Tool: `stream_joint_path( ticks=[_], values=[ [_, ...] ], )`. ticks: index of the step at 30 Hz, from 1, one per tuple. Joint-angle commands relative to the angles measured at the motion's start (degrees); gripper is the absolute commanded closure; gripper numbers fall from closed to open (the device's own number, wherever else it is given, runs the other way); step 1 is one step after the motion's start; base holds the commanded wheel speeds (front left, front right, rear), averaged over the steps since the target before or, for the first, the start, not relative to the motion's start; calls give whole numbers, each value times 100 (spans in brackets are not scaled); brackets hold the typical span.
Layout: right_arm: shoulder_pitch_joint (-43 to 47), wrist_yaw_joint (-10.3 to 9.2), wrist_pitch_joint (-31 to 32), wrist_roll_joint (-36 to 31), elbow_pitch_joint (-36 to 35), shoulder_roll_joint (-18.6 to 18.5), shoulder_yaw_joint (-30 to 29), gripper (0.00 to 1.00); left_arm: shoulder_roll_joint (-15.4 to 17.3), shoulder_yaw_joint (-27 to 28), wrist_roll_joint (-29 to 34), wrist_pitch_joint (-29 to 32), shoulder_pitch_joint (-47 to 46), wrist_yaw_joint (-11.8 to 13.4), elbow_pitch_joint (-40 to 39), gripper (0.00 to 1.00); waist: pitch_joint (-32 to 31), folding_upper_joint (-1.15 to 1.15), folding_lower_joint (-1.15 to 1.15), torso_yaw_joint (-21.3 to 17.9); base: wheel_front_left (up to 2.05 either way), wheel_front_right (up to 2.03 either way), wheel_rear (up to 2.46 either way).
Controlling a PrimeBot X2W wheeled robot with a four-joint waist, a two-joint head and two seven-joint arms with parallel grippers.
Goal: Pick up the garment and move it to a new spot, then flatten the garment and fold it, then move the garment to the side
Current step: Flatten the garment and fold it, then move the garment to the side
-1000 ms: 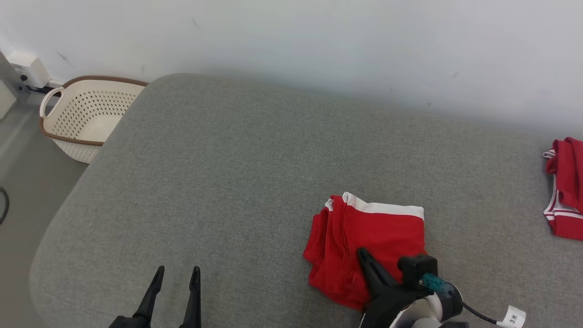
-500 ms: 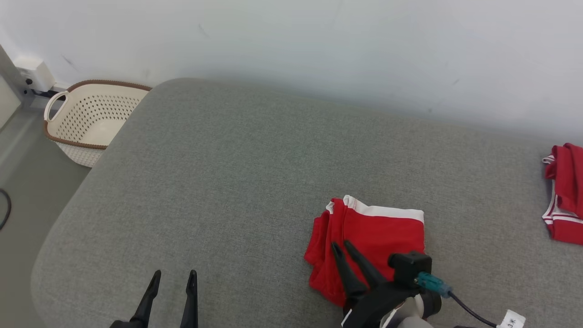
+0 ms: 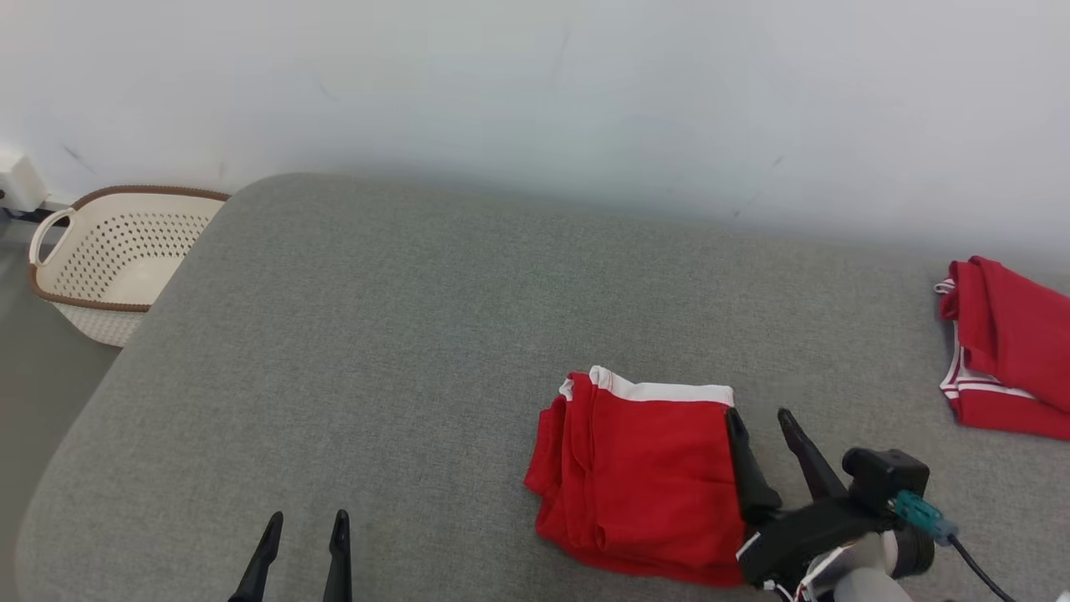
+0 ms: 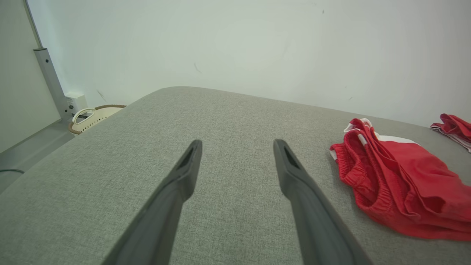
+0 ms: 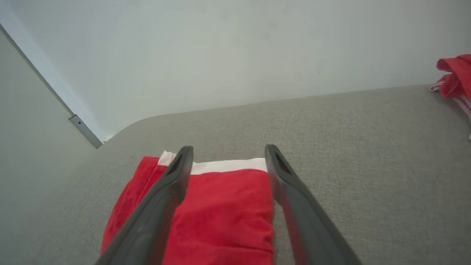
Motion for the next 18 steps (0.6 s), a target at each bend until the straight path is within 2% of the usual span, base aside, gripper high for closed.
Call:
stream_joint_path(
  ticks=[1,5,18],
  values=[
    [85,1,-1,2,126,-40,-54,0,1,9,29,-6,108,-35,-9,0,-10,0,1,-37,0,0,0],
    [64,1,98,56,536,-88,-110,0,1,14,32,-6,118,-32,-24,0,5,0,1,-62,0,0,0],
    [-503,1,554,518,1820,85,256,0,1,-40,1,-6,-25,-35,-32,0,195,0,1,15,0,0,0]
  ],
)
